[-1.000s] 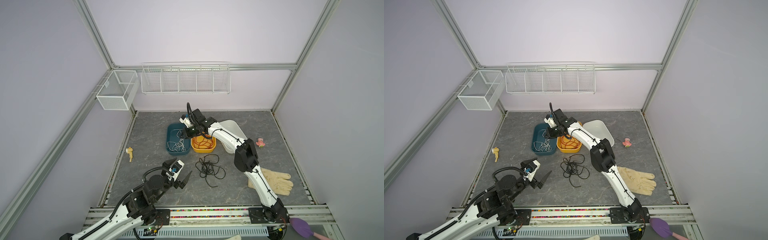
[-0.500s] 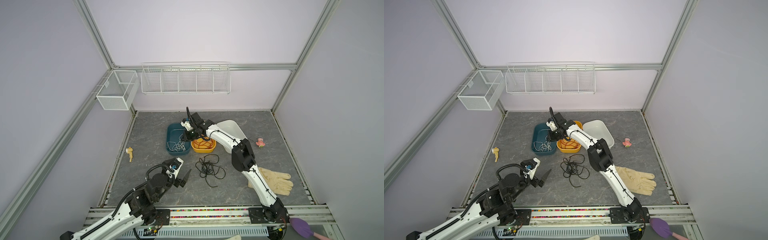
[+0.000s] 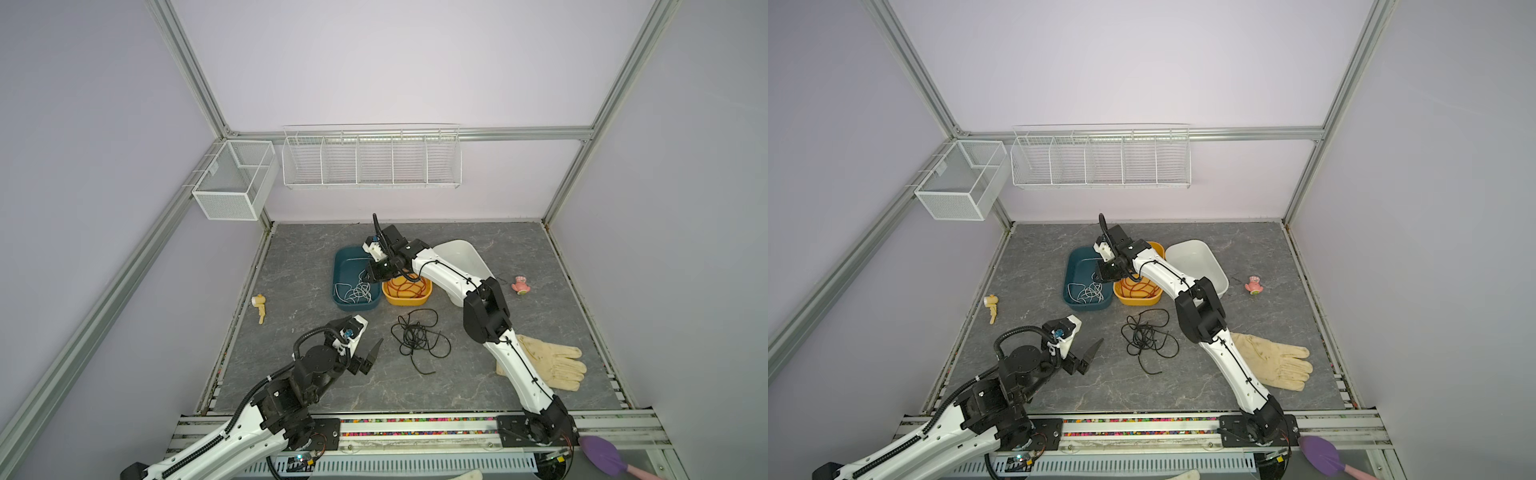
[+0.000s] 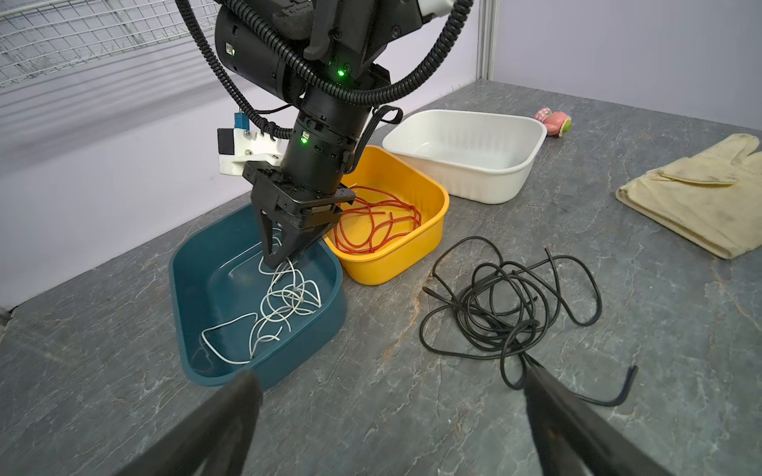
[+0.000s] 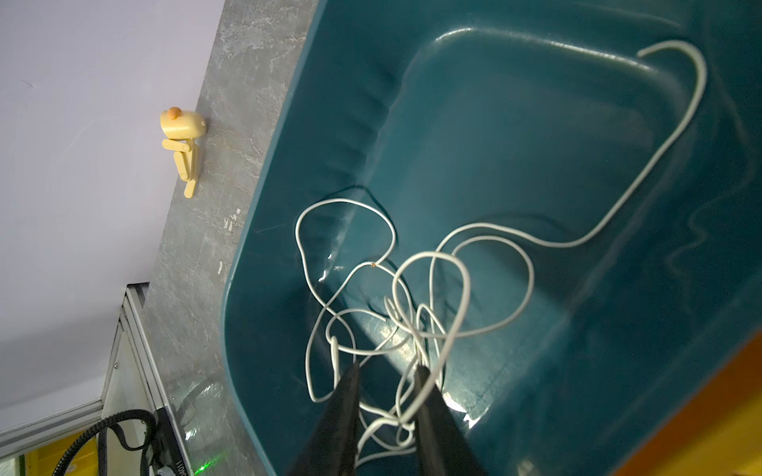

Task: Untangle the cables
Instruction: 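Open the right gripper to release the white cable and lift away, then move the right gripper to the black cable while the left gripper approaches it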

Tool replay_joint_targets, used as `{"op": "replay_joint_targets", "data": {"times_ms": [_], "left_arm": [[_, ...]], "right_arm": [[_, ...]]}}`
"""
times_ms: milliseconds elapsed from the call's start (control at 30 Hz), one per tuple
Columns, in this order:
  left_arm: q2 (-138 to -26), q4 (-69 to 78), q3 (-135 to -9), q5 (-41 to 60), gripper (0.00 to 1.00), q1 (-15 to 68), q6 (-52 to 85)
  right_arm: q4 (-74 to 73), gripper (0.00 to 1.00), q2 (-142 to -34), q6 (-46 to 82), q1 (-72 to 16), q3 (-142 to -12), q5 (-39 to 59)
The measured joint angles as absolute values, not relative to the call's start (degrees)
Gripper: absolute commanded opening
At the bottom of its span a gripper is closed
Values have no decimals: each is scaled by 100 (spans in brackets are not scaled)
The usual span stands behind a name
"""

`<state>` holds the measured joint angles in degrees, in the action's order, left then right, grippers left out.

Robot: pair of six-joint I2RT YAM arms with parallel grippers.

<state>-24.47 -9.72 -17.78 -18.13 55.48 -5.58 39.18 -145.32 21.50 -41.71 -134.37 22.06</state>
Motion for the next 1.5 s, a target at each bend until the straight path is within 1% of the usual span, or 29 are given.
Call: {"op": "replay_joint_targets", "data": {"times_ms": [333, 467, 700, 800, 900, 1000, 1100, 1267, 1300, 1367, 1500], "left_arm": [[-2467, -972, -1778, -1802, 99, 5518, -552], [-2467, -972, -1778, -1802, 99, 5511, -515], [-2477, -972, -1778, -1822, 99, 5496, -493], [-2477, -974, -1778, -1824, 99, 5485, -493], [-2477, -976, -1780, -1839, 99, 5485, -493], [-2504, -1020, -1817, -1813, 99, 5483, -493], [-2630, -1135, -1997, -1754, 99, 5474, -482], [-3124, -1363, -2609, -1555, 99, 5474, -301], [-3251, -1409, -2729, -1476, 99, 5474, -248], [-3551, -1527, -2974, -1219, 99, 5474, -121], [-4012, -1723, -3236, -779, 99, 5474, 117]], "right_arm": [[3977, 30, -14289, 2088, -4171, -13437, 2185], [4003, 34, -14173, 2047, -4171, -13437, 2182], [4141, 47, -14033, 1909, -4171, -13437, 2047], [4263, 58, -13900, 1828, -4171, -13437, 1968], [4386, 71, -13633, 1712, -4171, -13428, 1837], [4469, 82, -13137, 1579, -4171, -13244, 1636], [4473, 89, -12401, 1481, -4169, -12737, 1433], [4195, 99, -10836, 1374, -4150, -11216, 1131], [4121, 98, -10554, 1358, -4139, -10892, 1072], [3970, 91, -9913, 1326, -4117, -10145, 923], [3774, 88, -8823, 1245, -4069, -8844, 602]]}}
